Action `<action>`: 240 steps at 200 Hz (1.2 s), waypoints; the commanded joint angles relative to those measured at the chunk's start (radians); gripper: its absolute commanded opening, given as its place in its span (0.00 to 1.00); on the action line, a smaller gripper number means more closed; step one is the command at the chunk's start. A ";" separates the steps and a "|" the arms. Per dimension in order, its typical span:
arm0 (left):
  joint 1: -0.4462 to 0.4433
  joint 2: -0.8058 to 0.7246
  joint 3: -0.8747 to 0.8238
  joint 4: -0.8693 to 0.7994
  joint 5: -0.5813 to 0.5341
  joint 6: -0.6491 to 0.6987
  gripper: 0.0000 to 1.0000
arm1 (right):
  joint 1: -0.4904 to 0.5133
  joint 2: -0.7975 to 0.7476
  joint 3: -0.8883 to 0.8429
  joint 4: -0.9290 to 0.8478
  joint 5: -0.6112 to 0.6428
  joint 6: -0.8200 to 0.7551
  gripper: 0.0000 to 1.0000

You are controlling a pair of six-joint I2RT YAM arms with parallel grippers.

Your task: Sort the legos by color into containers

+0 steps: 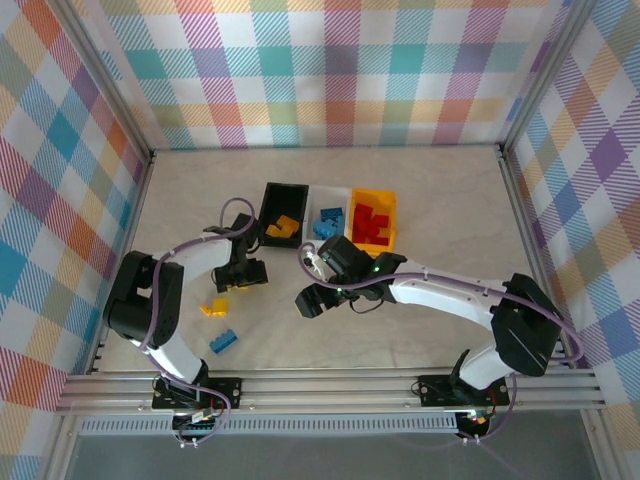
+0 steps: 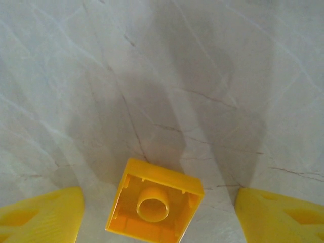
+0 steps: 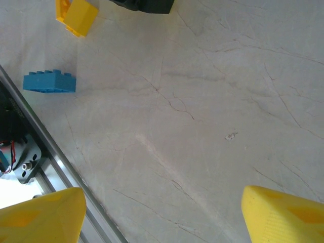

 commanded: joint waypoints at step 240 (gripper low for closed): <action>0.032 -0.098 0.052 -0.036 0.057 0.062 0.36 | 0.004 -0.089 -0.075 0.006 0.116 0.031 0.80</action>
